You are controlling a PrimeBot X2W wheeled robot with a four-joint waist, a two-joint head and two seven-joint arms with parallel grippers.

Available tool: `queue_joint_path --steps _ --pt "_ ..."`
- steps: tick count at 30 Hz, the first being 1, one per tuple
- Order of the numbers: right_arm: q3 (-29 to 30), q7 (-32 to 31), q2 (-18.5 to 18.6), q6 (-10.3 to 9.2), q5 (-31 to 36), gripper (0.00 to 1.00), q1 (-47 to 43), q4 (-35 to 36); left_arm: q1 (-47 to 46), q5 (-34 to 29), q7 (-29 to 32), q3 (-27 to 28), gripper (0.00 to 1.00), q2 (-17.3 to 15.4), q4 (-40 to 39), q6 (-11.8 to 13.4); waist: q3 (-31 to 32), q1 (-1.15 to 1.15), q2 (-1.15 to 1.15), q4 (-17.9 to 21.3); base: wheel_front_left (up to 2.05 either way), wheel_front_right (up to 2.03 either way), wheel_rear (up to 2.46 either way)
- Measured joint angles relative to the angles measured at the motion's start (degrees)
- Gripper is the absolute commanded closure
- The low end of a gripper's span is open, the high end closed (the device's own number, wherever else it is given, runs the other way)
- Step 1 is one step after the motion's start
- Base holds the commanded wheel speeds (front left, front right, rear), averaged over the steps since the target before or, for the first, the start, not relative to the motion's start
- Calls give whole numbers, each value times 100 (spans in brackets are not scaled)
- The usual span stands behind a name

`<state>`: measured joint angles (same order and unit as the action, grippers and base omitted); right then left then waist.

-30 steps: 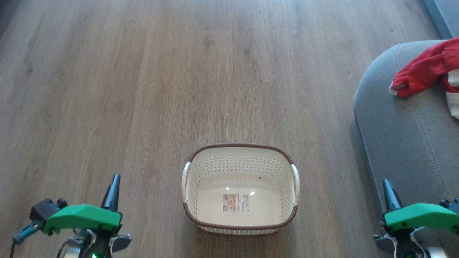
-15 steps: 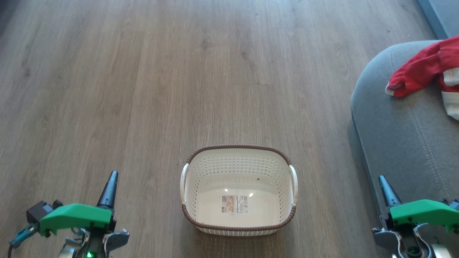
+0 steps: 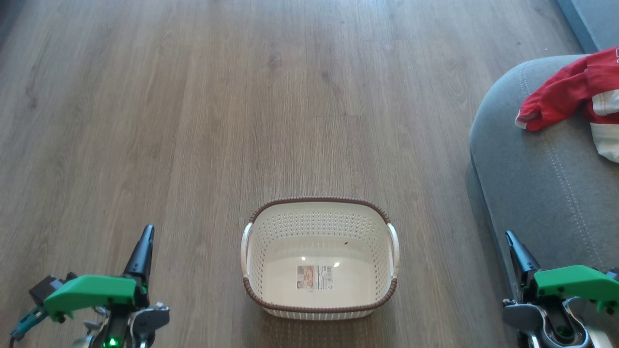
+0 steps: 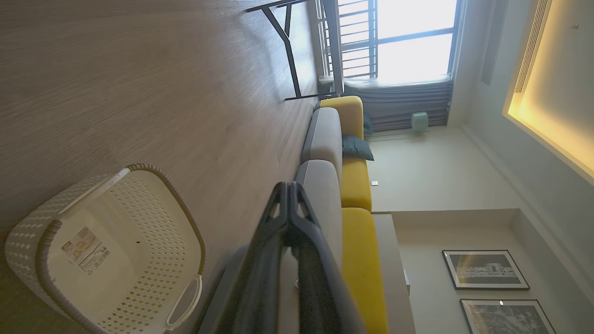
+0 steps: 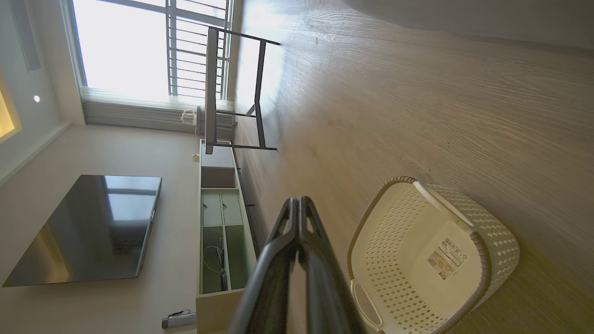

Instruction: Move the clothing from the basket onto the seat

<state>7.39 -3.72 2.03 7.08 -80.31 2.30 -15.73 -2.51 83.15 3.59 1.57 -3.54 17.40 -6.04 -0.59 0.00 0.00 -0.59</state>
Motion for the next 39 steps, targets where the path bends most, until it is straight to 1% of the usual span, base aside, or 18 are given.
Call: queue_joint_path --steps 6,8,16,39 --pt "5 -85 0 0 -426 100 1 -3 -13 334 98 112 100 29 -47 -9 16 0 0 23 0 0 0" --pt "8 -127 1 0 -579 100 2 -3 -23 435 147 134 100 37 -59 -57 22 0 0 31 0 0 0" --pt "10 -227 2 0 -1124 100 74 -12 -47 849 248 288 100 85 -125 -107 42 0 0 59 0 0 0" --pt "11 -233 3 1 -1151 100 119 -12 -50 879 248 289 100 91 -136 -107 41 0 0 59 0 0 0"
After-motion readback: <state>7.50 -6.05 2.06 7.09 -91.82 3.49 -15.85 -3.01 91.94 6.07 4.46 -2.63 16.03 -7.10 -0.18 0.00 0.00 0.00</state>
